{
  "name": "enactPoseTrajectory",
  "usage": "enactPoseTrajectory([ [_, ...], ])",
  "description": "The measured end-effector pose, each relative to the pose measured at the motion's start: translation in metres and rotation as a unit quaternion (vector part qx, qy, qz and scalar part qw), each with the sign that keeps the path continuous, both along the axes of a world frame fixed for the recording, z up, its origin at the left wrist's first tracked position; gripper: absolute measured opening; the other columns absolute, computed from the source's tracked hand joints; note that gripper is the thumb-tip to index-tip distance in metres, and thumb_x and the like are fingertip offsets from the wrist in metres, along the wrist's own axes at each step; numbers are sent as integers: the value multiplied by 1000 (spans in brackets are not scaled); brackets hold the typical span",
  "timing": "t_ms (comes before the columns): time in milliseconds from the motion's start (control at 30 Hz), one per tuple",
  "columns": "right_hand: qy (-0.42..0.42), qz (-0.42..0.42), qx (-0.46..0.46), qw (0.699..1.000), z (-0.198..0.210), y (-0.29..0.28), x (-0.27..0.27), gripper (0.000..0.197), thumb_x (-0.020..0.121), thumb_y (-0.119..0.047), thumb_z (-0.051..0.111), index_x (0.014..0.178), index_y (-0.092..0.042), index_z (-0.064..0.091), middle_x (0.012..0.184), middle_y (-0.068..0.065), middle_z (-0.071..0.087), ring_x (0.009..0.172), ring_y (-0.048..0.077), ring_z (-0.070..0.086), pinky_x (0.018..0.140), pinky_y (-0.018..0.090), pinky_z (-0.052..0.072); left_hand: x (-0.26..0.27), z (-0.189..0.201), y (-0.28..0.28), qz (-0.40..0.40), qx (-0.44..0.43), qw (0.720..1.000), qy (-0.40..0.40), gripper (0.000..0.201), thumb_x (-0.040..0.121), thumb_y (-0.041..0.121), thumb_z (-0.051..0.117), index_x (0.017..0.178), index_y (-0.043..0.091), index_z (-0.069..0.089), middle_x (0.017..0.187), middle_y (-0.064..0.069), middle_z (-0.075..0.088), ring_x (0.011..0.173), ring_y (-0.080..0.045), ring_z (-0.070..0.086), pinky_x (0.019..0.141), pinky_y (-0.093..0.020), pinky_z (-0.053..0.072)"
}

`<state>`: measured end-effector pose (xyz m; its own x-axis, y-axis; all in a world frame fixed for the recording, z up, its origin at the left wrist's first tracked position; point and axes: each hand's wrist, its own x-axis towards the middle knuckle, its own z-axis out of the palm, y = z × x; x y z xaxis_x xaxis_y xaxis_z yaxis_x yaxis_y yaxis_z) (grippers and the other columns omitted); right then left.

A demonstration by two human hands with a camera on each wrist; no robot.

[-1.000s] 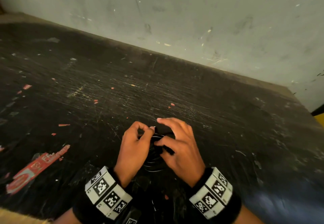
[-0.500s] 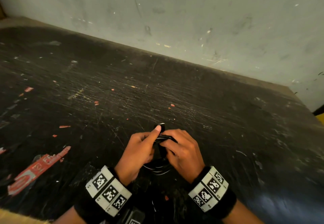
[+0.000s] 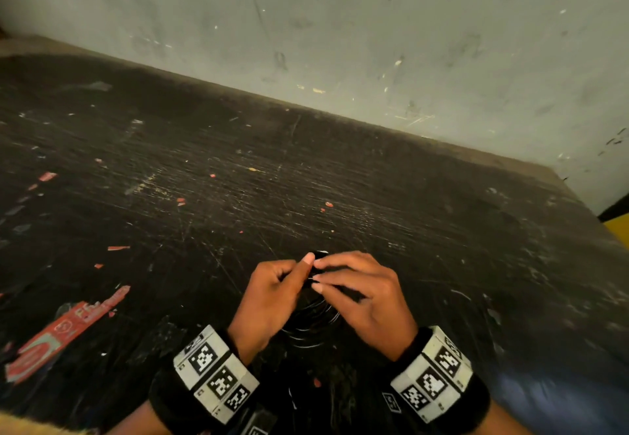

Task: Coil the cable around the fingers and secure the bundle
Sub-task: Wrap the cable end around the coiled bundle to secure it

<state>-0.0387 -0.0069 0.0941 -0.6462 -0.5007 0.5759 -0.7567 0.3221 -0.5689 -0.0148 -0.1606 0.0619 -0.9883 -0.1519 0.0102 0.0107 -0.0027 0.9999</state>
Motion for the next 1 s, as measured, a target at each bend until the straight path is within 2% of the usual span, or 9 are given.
enactPoseTrajectory([
  [167,-202,-48,-132,969,-1,-6,5,7,77,-7,72,82,-12,73,111,2,68,104,10,64,91,28,50,10,9,3,2,-58,995,84,45,86,41,49,46,21,43,42,9,34,42,-4,29,44,-21,27],
  [267,-267,-53,-191,943,0,-10,12,6,77,-3,71,79,-9,72,89,6,74,87,13,69,77,24,53,16,7,4,1,-58,992,113,53,86,46,49,50,7,47,46,6,40,46,-9,36,46,-32,32],
  [366,-289,-68,-209,932,3,-14,15,8,77,-1,70,77,-9,73,78,9,74,75,15,70,68,21,53,20,3,3,-9,-64,991,120,57,86,52,49,63,0,59,54,-8,55,50,-22,48,50,-42,41],
  [466,-296,-92,-206,928,3,-16,11,8,77,0,70,72,-7,71,72,6,73,70,12,68,66,22,53,21,3,-1,-23,-84,989,123,35,83,41,61,72,9,67,61,-3,64,56,-14,59,54,-30,48],
  [600,-283,-100,-163,940,5,-14,12,7,77,-6,71,71,-9,70,73,9,72,71,17,69,68,29,55,20,4,-9,-74,-89,987,111,35,80,42,61,76,8,67,70,-15,67,65,-28,64,62,-46,51],
  [700,-283,-106,-157,940,6,-15,12,12,77,-3,71,71,-13,67,70,3,70,66,11,67,65,23,53,19,11,-11,-108,-73,987,94,45,83,41,61,70,-2,61,56,-7,56,57,-10,51,53,-33,43],
  [800,-322,-56,-168,930,10,-12,8,27,76,1,70,96,-15,60,75,15,71,71,23,69,69,31,55,16,13,-13,-132,-63,987,72,32,88,22,58,61,5,58,47,8,48,49,2,42,51,-13,33],
  [900,-332,-18,-111,937,14,-7,6,39,78,-2,70,112,-15,58,75,16,71,73,24,69,75,29,54,15,14,-19,-181,-96,977,66,32,90,22,56,63,5,59,52,6,51,54,0,46,55,-15,35],
  [1000,-301,-42,-91,948,14,-9,5,21,78,-2,70,97,-9,64,70,17,70,67,17,67,70,19,51,13,16,-22,-197,-123,971,64,32,91,22,55,65,2,60,49,7,50,49,1,45,52,-13,33],
])
